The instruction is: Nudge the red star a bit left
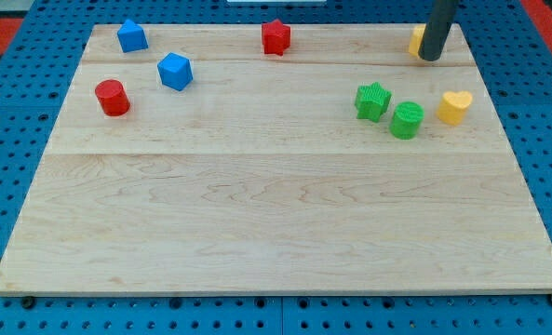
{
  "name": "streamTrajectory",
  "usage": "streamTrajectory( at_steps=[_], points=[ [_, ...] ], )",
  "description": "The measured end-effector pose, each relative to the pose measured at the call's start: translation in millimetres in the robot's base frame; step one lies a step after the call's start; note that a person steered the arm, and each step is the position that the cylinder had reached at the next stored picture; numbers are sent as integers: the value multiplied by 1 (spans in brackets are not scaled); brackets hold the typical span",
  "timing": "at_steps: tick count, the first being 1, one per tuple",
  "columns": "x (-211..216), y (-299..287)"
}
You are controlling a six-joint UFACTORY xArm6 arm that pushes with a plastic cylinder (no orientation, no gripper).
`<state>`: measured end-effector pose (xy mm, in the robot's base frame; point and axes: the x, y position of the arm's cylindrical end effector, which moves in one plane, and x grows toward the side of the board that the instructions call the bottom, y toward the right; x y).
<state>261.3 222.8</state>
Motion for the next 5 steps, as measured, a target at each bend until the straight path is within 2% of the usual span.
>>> streamTrajectory(
  at_steps=[1,2,3,4,5],
  points=[
    [-30,-1],
    [-13,-8],
    [-11,-75],
    [-41,-158],
    [-45,-185]
  ],
)
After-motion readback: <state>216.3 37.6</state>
